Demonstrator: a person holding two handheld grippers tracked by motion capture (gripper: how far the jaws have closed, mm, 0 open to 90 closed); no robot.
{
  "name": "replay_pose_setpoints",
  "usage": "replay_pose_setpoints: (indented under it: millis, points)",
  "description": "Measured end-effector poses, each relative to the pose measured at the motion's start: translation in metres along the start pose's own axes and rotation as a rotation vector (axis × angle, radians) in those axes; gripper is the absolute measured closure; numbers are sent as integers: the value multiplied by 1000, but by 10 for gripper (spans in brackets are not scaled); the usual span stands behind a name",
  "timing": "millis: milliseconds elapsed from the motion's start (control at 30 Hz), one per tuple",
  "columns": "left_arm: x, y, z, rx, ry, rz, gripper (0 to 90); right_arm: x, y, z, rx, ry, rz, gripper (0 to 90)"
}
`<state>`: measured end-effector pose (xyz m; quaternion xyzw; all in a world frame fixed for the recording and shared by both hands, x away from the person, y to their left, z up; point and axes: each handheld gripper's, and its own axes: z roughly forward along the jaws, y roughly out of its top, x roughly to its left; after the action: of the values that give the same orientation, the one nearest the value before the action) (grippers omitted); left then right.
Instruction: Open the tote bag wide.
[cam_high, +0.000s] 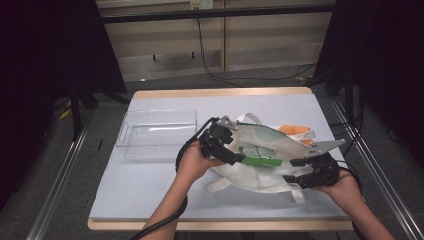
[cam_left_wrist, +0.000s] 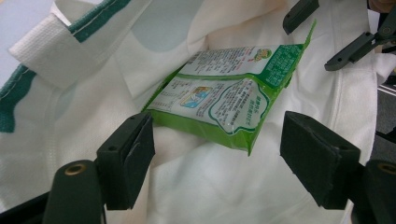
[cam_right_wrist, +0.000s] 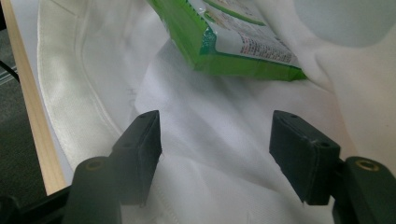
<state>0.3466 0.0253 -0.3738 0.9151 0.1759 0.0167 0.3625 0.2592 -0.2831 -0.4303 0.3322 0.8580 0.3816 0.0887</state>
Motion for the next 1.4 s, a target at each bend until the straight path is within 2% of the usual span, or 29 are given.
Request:
replay_pose_setpoints:
  millis: [267,800,1033,1133,1233,1400]
  points:
    - [-4,3,2,18,2,24,215,3,3,0,6,-13,-8,308]
    - [-8,6,10,33,-9,52,258,5,10,0,-3,-16,-20,272]
    - [-10,6,15,35,-23,72,366,6,9,0,-2,-19,-23,258]
    - [-13,6,17,33,-43,87,461,6,10,1,-4,-19,-23,254]
    - [-15,7,19,33,-57,96,517,6,10,1,-5,-21,-24,252]
    - [-15,8,22,50,-60,96,508,6,9,1,-6,-19,-26,251]
